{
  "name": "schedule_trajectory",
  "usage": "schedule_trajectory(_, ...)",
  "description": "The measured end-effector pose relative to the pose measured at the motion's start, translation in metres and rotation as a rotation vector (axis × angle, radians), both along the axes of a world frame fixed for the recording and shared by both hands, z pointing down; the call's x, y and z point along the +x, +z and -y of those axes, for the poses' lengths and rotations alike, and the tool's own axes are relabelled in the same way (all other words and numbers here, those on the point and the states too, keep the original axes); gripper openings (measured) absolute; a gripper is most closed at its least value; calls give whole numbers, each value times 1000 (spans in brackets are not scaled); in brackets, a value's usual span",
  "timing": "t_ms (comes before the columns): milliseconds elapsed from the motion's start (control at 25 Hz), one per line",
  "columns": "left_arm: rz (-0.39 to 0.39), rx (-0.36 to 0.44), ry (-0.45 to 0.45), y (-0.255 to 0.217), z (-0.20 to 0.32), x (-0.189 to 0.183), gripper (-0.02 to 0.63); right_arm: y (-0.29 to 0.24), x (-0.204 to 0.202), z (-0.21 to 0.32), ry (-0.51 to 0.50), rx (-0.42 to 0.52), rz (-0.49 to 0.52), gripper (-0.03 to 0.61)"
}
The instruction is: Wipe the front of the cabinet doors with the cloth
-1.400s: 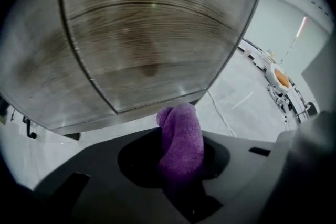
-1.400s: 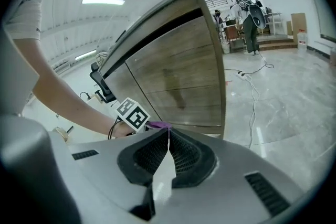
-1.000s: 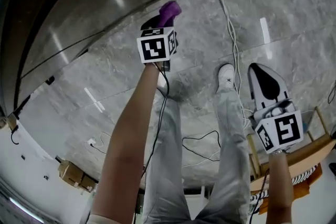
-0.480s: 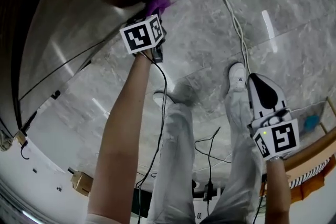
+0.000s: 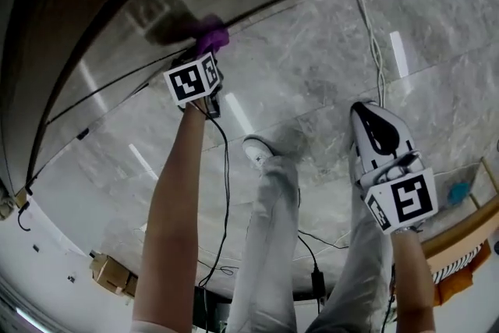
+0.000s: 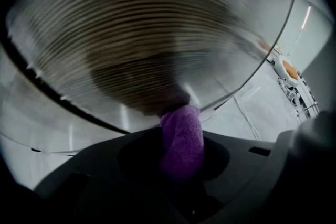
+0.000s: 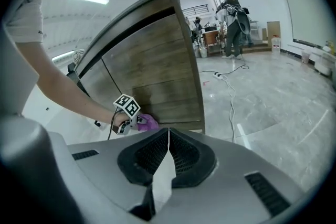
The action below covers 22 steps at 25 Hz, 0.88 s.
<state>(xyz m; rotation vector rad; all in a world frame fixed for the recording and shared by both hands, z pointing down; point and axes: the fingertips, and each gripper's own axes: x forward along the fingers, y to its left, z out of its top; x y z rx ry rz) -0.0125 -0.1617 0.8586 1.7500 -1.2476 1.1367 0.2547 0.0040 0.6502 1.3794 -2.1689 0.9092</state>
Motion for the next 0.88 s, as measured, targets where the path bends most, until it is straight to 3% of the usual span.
schedule_trajectory(160, 29, -9, -44, -5, -4, -54, 103, -2, -33, 4, -54, -12, -11, 28)
schedule_trajectory(360, 0, -4, -110, -15, -18, -95, 103, -6, -72, 1, -127, -19, -38, 28)
schedule_trajectory(600, -123, -12, -23, -60, -70, -97, 103, -42, -132, 5, -173, -7, -44, 28)
schedule_trajectory(880, -292, 183, -37, -177, -101, -104, 103, -112, -200, 21, -205, 68, 7, 28)
